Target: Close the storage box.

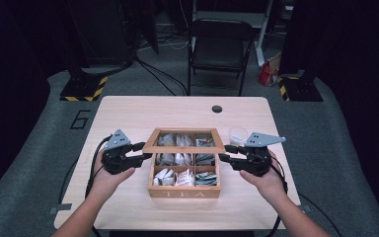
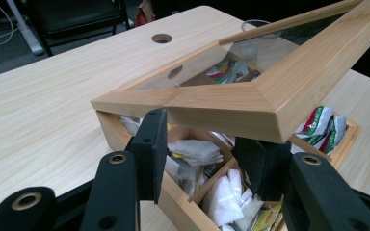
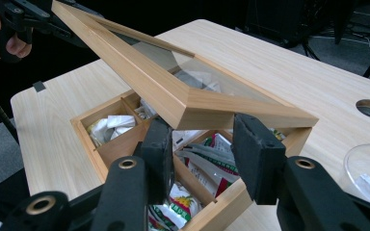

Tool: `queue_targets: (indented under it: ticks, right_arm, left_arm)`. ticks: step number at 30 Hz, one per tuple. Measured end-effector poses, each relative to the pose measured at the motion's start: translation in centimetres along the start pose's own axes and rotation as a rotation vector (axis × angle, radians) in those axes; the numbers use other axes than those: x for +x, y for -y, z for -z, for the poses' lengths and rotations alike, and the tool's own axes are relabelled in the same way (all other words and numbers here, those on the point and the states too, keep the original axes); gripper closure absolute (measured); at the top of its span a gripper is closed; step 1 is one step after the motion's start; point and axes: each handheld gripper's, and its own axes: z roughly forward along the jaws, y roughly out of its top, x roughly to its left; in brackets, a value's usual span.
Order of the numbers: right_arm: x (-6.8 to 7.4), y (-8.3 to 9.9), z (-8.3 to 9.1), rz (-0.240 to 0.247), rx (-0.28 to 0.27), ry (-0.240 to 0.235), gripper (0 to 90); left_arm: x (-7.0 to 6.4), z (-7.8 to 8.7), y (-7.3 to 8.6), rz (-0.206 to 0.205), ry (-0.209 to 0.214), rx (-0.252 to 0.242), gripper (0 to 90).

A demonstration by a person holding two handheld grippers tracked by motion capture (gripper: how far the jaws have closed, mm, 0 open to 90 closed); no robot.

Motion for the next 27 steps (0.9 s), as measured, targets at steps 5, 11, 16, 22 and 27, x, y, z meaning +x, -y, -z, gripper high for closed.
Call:
queue_targets:
  ticks: [5,11,16,22,27]
  right_arm:
    - [0.5,1.0,0.0,0.015,0.004,0.009,59.3]
    - [0.9,2.1,-0.2,0.014,-0.007,0.011,59.3]
    - [1.2,2.8,-0.3,0.028,0.000,0.014,59.3]
    - [1.4,3.7,-0.4,0.017,-0.002,0.012,59.3]
    - [1.6,4.3,-0.5,0.017,0.003,0.014,59.3]
  left_arm:
    - [-0.6,0.0,0.9,-0.023,-0.020,0.008,52.5]
    - [-1.4,0.5,1.7,-0.032,-0.013,0.001,50.4]
    - [-2.0,0.7,2.1,-0.034,0.004,0.006,47.4]
    - [-2.4,0.9,2.7,-0.019,0.013,0.003,46.7]
    - [-2.7,0.9,3.2,-0.018,0.013,0.015,46.6]
